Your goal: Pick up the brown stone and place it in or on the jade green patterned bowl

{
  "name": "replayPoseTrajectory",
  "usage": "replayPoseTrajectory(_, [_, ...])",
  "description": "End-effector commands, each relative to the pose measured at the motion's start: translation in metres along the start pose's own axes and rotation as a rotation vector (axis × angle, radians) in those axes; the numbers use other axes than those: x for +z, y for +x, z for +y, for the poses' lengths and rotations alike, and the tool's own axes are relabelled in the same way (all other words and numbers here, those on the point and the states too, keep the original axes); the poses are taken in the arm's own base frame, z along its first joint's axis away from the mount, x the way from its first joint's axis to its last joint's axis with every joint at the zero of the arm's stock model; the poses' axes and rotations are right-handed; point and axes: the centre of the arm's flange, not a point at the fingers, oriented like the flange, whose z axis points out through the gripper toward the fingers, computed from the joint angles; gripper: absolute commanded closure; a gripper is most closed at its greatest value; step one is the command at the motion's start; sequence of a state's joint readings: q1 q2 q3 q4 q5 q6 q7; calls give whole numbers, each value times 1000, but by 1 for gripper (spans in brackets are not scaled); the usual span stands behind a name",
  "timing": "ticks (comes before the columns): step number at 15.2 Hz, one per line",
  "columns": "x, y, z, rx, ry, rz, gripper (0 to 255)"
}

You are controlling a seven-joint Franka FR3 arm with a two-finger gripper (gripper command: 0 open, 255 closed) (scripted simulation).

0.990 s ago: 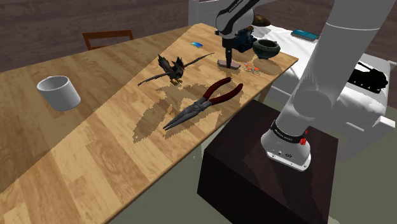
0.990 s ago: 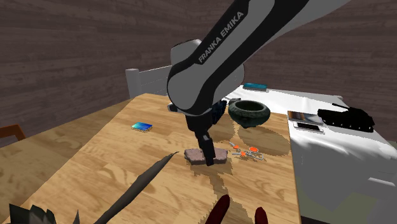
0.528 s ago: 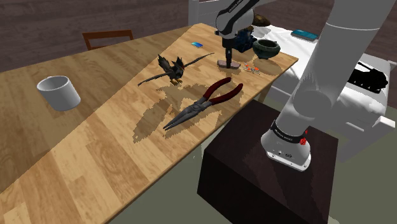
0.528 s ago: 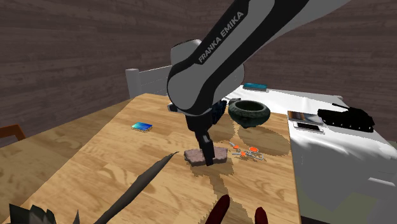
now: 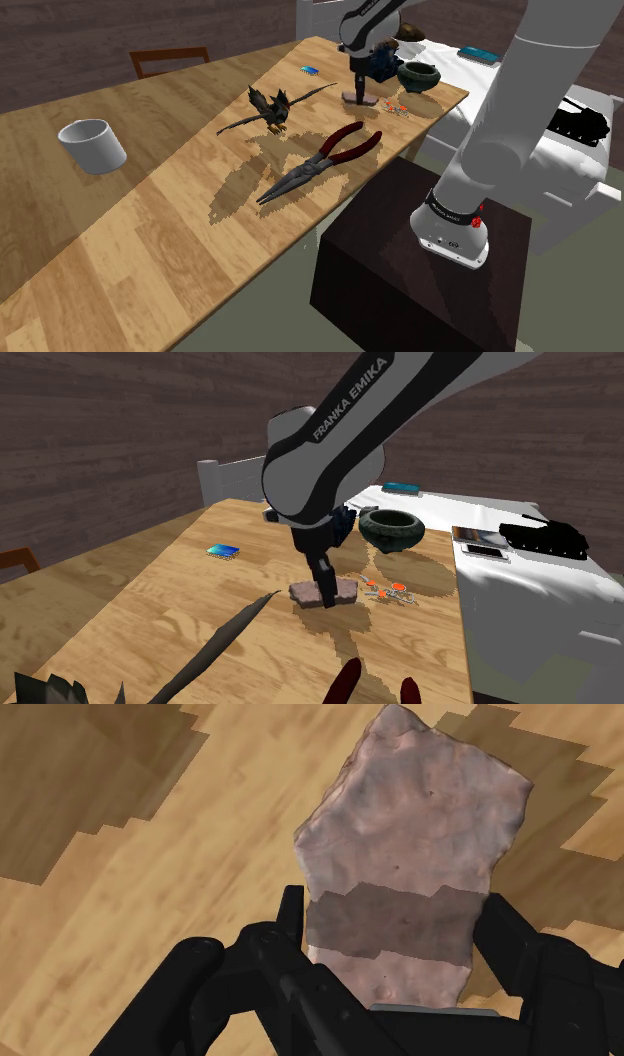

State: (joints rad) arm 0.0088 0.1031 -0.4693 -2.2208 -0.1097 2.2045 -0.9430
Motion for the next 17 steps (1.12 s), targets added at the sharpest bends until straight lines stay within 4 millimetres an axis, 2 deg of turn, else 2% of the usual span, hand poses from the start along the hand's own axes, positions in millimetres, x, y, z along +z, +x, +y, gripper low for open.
replayPoseTrajectory(1, [-11, -2, -2, 0, 0, 0, 255])
replayPoseTrajectory(17, [-94, -16, -3, 0, 0, 0, 255])
